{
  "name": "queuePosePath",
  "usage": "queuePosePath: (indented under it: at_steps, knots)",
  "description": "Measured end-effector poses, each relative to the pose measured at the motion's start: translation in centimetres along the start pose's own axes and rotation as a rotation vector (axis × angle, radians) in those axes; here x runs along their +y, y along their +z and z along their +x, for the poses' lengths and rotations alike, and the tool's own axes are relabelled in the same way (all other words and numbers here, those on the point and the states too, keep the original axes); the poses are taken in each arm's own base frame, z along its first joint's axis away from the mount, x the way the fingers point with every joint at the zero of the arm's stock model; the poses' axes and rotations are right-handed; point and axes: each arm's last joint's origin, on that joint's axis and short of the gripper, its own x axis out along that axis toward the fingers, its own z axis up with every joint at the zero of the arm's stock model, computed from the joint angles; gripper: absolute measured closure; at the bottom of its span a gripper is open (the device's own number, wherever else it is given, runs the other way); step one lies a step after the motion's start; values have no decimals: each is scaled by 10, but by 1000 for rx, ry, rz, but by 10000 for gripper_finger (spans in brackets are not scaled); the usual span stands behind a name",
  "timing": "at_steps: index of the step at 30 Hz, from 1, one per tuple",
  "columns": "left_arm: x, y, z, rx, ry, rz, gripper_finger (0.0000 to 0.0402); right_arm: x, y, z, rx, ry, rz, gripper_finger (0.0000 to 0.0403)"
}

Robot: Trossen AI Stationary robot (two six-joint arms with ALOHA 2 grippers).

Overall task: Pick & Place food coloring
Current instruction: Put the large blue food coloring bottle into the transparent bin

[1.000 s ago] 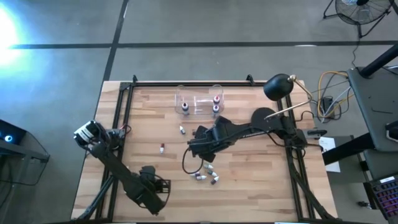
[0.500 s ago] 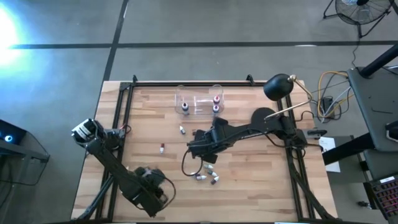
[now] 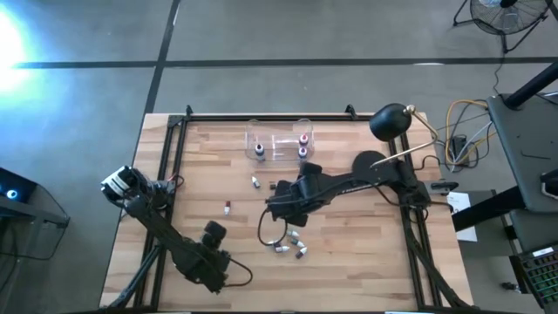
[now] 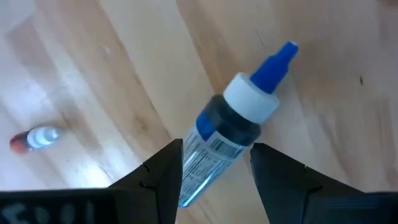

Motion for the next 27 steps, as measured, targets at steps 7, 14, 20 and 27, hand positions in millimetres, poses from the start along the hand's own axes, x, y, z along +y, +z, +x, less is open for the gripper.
queuePosePath:
  at_steps: [7,14,20,27]
  knots:
    - [-3,6,4,-102,-39,105,239,-16,5,-1,-20,-13,84,236]
    - [-4,5,15,-127,-46,105,239,-23,9,3,-18,-15,123,236]
    - [0,1,29,-125,-58,96,249,-24,9,4,-15,-16,98,236]
    - [12,1,35,-115,-56,35,290,-35,3,-19,-90,-28,153,240]
